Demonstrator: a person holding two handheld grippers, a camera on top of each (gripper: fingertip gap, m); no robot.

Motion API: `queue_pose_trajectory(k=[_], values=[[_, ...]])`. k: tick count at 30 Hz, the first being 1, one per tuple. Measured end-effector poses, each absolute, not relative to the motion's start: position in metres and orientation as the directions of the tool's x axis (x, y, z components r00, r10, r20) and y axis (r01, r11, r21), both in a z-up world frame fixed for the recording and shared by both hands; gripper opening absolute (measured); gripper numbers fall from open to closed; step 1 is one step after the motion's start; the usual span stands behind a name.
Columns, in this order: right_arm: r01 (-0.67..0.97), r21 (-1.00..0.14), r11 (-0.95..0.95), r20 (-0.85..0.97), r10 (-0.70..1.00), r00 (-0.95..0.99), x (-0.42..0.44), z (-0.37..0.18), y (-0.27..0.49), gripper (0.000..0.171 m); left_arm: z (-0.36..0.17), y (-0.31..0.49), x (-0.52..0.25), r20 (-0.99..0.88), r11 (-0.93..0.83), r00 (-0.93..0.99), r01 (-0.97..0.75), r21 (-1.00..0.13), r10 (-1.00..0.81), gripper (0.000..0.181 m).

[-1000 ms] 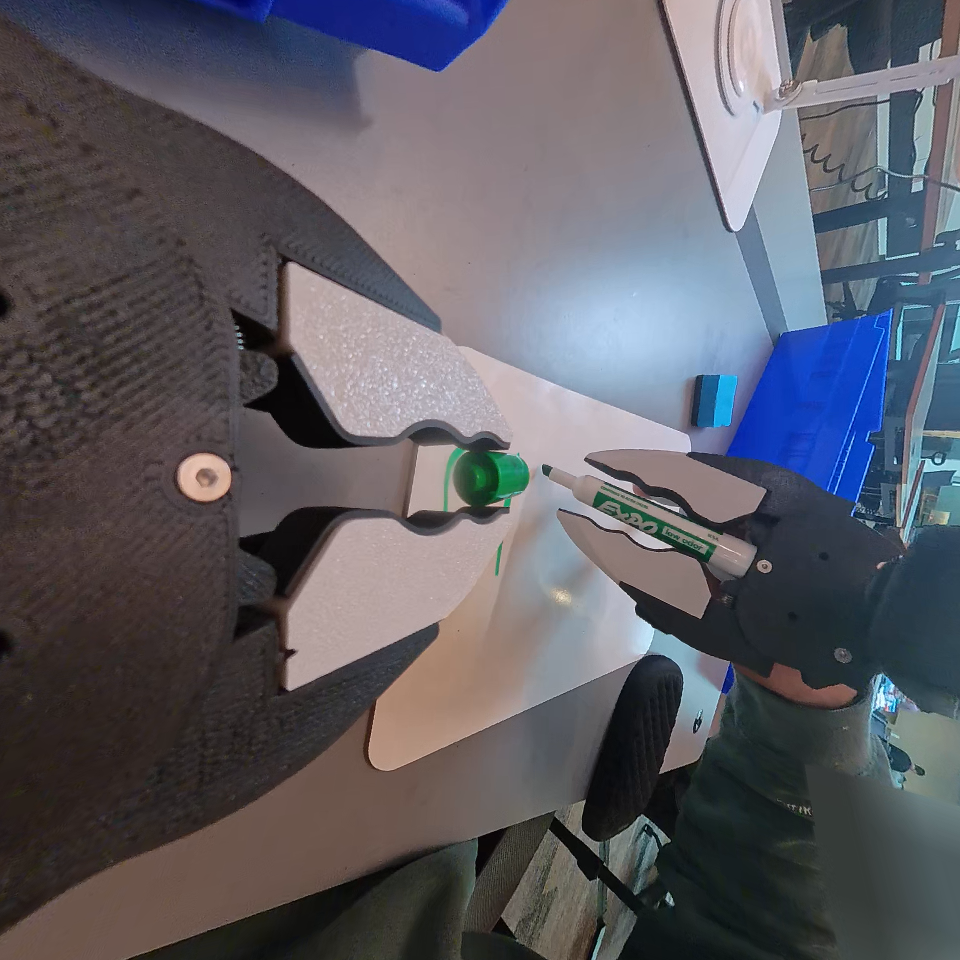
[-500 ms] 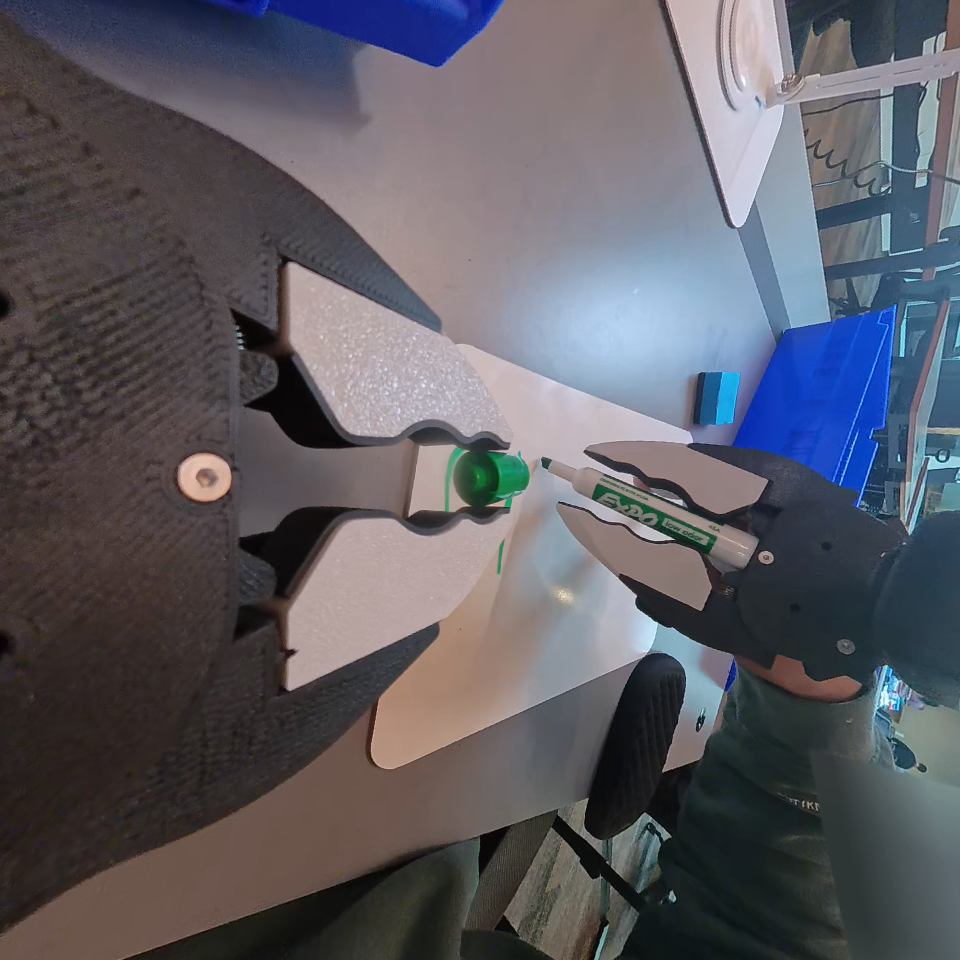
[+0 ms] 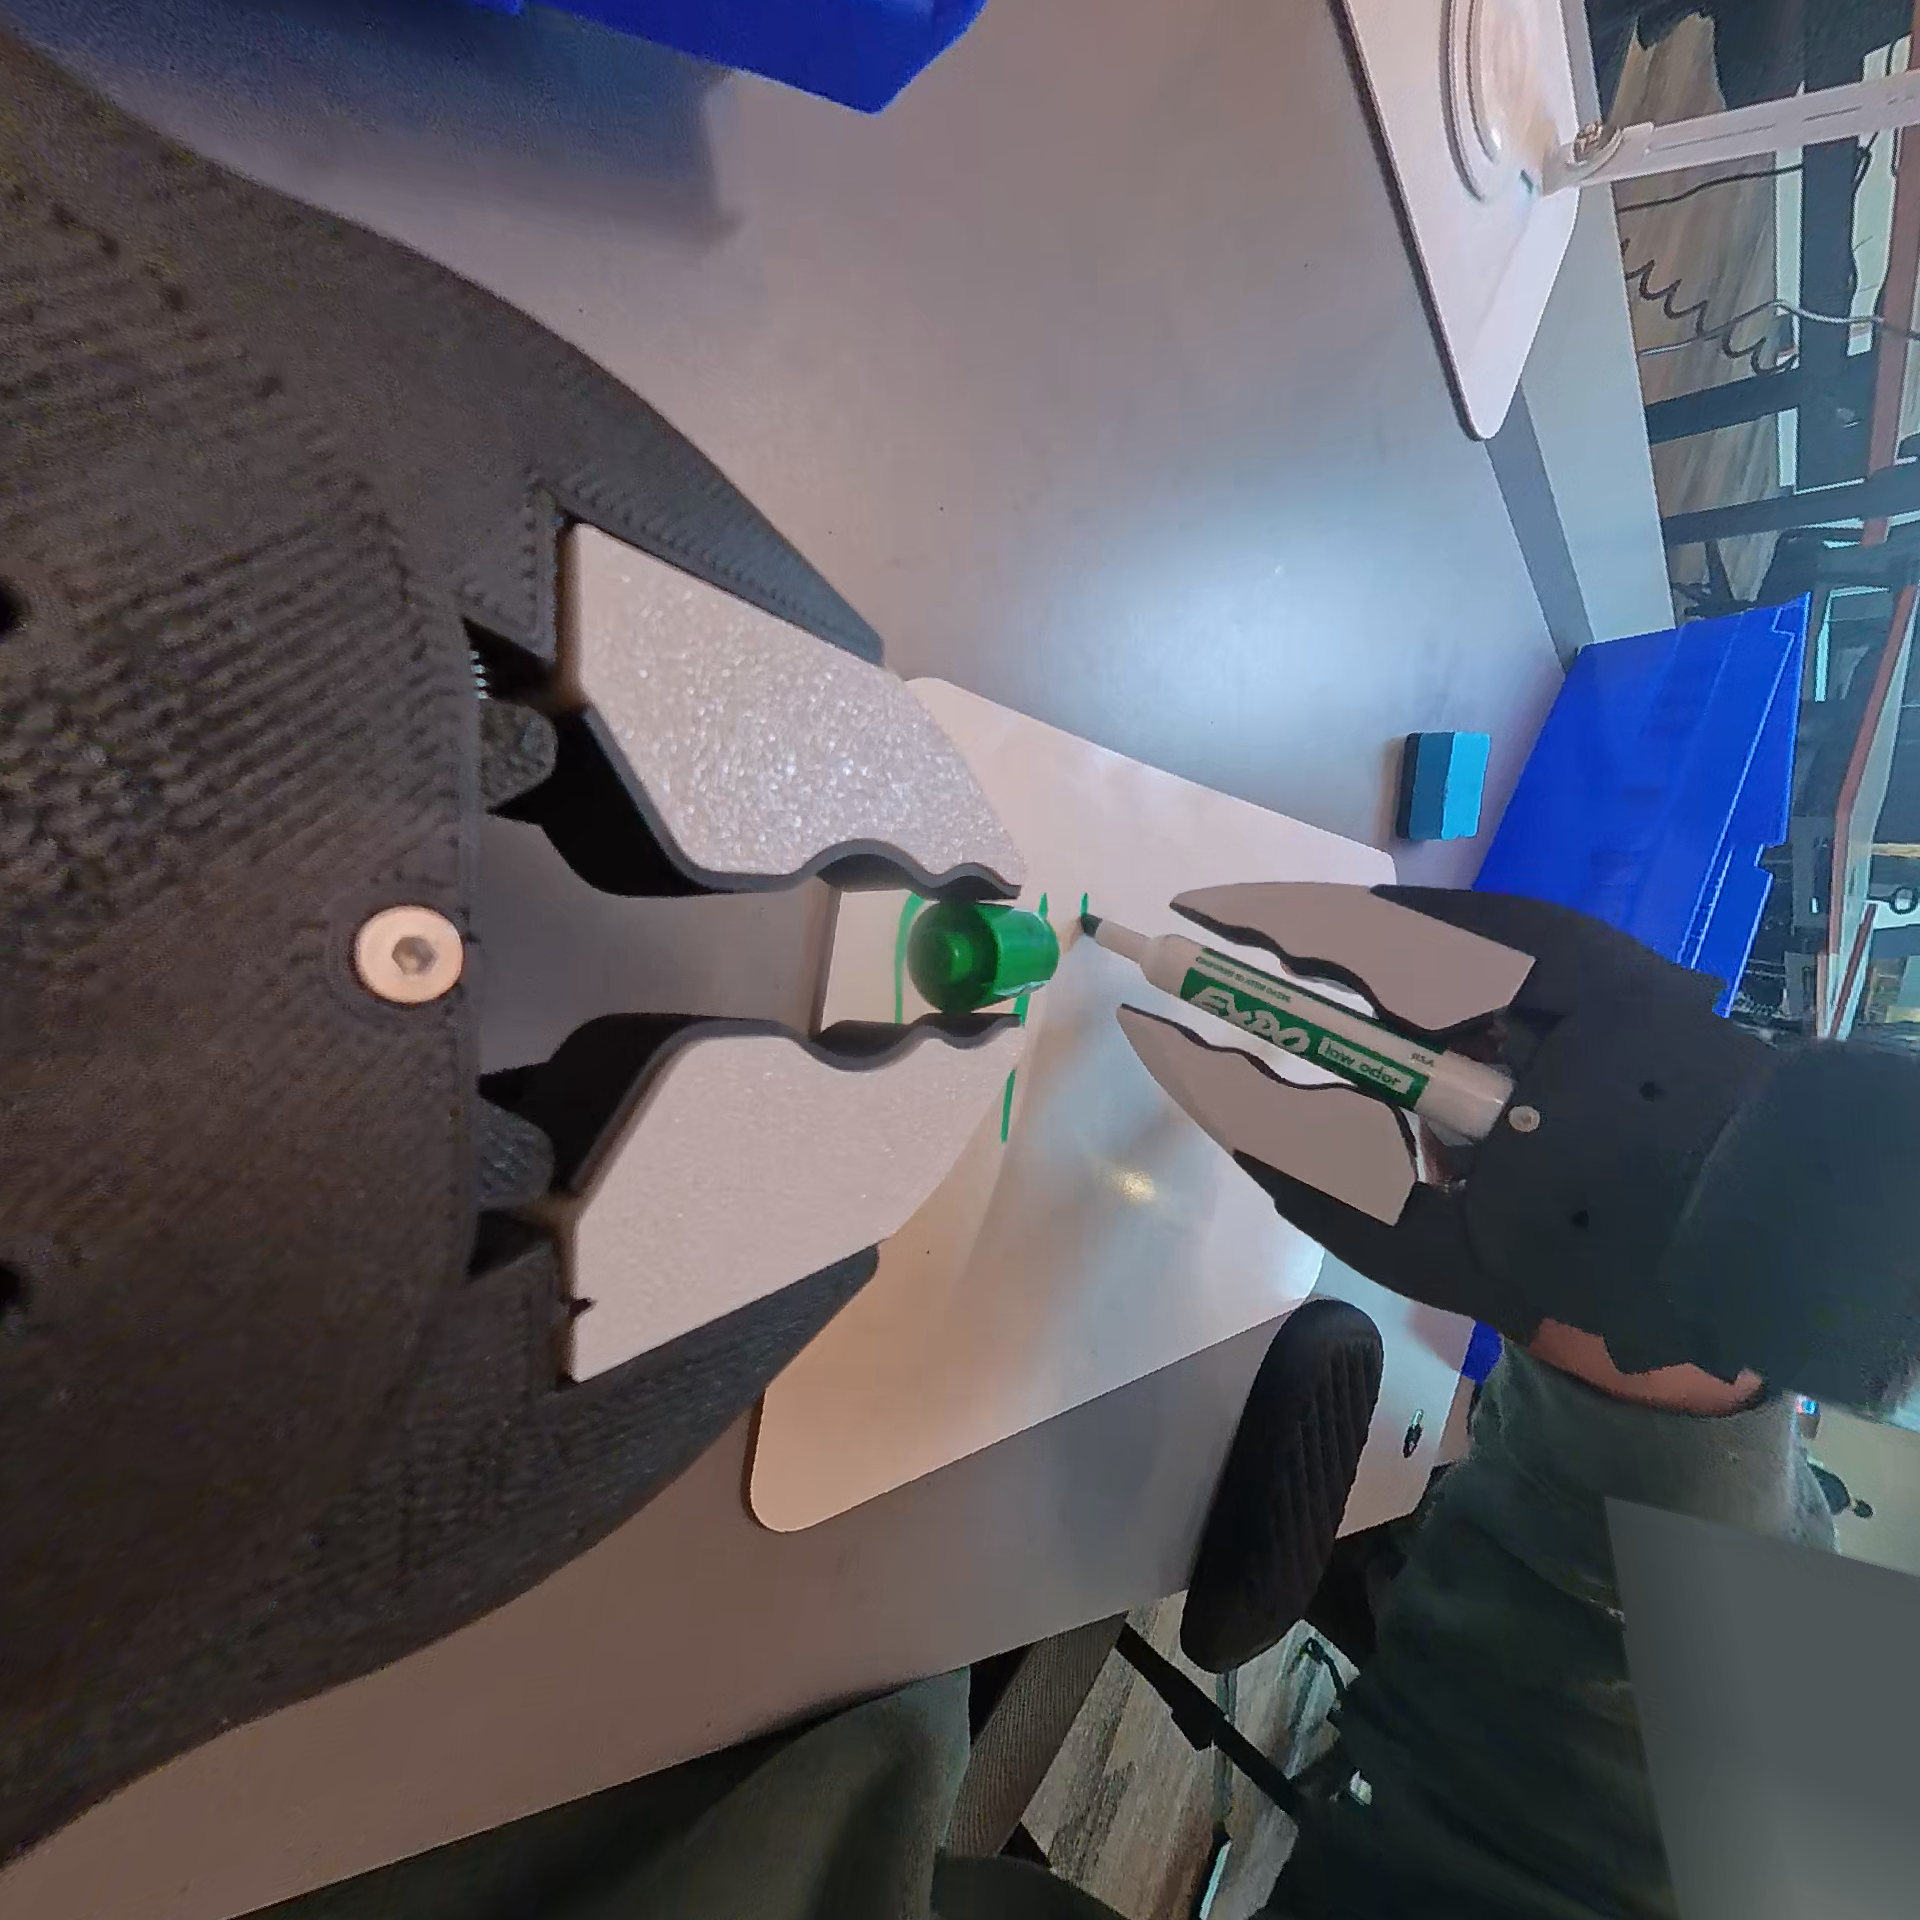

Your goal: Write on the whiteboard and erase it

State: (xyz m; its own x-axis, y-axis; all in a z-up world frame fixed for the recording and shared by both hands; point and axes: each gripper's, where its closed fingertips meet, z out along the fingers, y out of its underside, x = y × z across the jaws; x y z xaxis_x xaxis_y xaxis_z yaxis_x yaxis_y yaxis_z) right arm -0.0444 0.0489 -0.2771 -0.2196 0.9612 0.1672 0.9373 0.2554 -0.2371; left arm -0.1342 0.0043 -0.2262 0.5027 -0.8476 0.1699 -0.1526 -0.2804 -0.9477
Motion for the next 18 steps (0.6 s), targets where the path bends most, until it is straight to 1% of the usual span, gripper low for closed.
queue_pose_trajectory(k=[12, 18], values=[[0.944, -0.129, 0.305, 0.109, 0.95, -0.292, 0.001, -0.276, -0.008, 0.033, -0.227, 0.005, -0.134, 0.175, -0.286, 0.503, -0.152, -0.946, -0.846, 0.02], [0.95, -0.104, 0.294, 0.17, 0.947, -0.274, -0.001, -0.276, 0.015, 0.033, -0.227, 0.005, -0.134, 0.171, -0.283, 0.506, -0.154, -0.947, -0.845, 0.02]])
